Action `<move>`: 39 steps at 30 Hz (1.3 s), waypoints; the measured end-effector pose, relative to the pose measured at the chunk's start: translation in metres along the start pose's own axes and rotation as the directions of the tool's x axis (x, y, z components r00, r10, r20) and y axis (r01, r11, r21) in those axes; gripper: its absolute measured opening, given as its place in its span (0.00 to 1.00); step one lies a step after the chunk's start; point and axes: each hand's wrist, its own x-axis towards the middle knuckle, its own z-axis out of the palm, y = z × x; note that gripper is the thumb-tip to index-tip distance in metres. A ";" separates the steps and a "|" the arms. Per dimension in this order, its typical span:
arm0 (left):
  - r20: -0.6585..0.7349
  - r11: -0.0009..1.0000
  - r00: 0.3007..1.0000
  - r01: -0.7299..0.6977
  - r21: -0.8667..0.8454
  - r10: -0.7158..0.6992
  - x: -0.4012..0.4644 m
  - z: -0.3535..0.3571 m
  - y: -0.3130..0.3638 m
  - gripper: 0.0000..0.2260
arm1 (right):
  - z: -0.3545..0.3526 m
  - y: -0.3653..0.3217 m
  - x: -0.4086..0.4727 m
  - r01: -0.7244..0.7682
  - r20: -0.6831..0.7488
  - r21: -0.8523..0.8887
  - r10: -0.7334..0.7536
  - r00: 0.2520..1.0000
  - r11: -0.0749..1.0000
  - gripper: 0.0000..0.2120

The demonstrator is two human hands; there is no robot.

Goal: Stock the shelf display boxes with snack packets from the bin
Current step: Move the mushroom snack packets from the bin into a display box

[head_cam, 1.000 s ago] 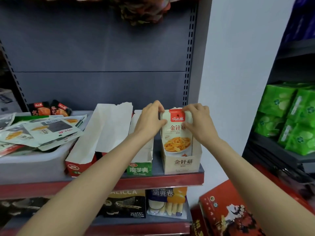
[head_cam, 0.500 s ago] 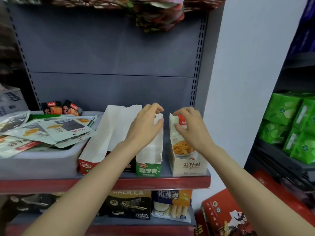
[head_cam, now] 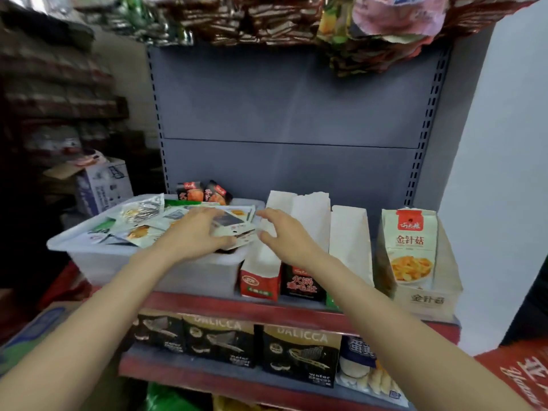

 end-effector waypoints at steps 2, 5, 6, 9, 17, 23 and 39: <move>0.113 0.999 0.994 0.005 -0.040 0.000 -0.002 -0.004 -0.013 0.27 | 0.011 -0.014 0.007 -0.015 0.064 0.034 0.012 0.998 0.999 0.23; 0.133 0.999 0.991 0.000 -0.037 0.005 -0.002 -0.007 -0.029 0.26 | 0.022 -0.024 0.016 -0.041 0.147 0.028 0.036 0.988 0.999 0.24; 0.118 0.999 0.993 -0.023 0.038 0.018 -0.002 -0.007 -0.032 0.23 | 0.025 -0.024 0.019 -0.050 0.155 0.022 0.046 0.987 0.999 0.24; 0.058 0.955 0.991 -0.129 0.266 0.117 -0.006 -0.007 -0.029 0.12 | 0.028 -0.025 0.024 -0.086 0.143 0.027 0.081 0.986 0.996 0.24; -0.230 0.989 0.963 -0.145 -0.005 0.140 -0.008 -0.011 -0.041 0.12 | 0.032 -0.025 0.031 -0.044 0.016 0.105 0.042 0.999 0.993 0.18; -0.302 0.847 0.949 -0.234 -0.477 0.092 -0.012 -0.022 -0.043 0.06 | 0.029 -0.030 0.038 0.037 -0.349 0.383 0.107 0.931 0.923 0.08; -0.276 0.758 0.948 -0.296 -0.581 0.159 0.015 -0.007 0.066 0.16 | -0.057 0.014 -0.014 0.019 -0.413 0.682 0.364 0.835 0.732 0.21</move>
